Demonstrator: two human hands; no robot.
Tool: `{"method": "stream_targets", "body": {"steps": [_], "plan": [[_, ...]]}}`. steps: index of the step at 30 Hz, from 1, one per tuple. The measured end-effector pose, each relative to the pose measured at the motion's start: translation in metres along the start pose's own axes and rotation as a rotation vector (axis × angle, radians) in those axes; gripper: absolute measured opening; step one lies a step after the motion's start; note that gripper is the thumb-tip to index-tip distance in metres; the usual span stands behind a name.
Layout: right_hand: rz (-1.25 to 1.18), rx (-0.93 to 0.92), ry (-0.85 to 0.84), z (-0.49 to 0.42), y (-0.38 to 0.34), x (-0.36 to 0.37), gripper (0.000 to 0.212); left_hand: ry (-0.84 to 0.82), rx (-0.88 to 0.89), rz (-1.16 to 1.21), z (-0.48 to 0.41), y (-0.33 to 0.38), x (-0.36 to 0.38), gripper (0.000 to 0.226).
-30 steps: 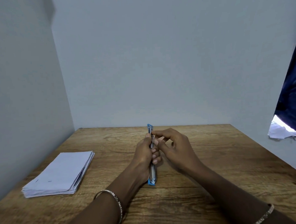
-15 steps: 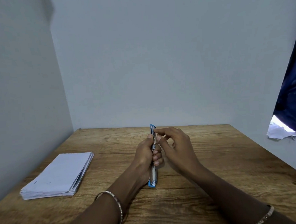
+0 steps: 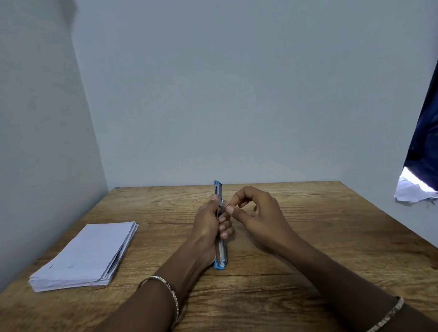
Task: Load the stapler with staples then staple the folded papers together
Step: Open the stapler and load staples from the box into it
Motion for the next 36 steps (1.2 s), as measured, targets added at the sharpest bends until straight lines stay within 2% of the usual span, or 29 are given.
{"method": "stream_targets", "body": {"steps": [10, 15, 17, 20, 25, 28, 31, 36], "plan": [[-0.06, -0.049, 0.058, 0.0, -0.005, -0.001, 0.01, 0.031, -0.023, 0.081, 0.0, 0.003, 0.0, 0.033], [-0.083, -0.107, 0.022, 0.002, -0.009, 0.001, 0.017, 0.042, -0.029, 0.069, 0.0, 0.003, 0.001, 0.036], [-0.123, -0.13, -0.019, 0.002, -0.01, 0.001, 0.011, 0.049, -0.02, 0.054, 0.0, 0.004, -0.001, 0.036], [-0.228, -0.08, -0.057, -0.001, -0.006, -0.001, 0.009, 0.011, -0.035, 0.073, 0.0, 0.004, 0.0, 0.035], [-0.356, 0.037, -0.066, -0.009, 0.003, -0.004, 0.01, -0.076, -0.032, -0.023, 0.002, 0.002, 0.007, 0.043], [-0.328, 0.083, -0.037, -0.013, 0.009, -0.006, 0.012, -0.102, -0.027, -0.048, 0.004, 0.003, 0.009, 0.045], [-0.348, 0.151, -0.113, -0.013, 0.011, -0.006, 0.015, -0.106, -0.02, -0.056, 0.007, 0.005, 0.01, 0.046], [-0.257, 0.103, -0.138, -0.013, 0.001, -0.013, 0.017, -0.17, 0.008, -0.146, 0.011, 0.01, 0.013, 0.045]]}}
Point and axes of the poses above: each hand's wrist, its own z-axis away from the middle knuckle, its own x-axis out of the palm, y = z × x, the point moved 4 cm from there along -z, towards the middle knuckle, and after that the axes turned 10 degrees about x, right-handed, at the moved point
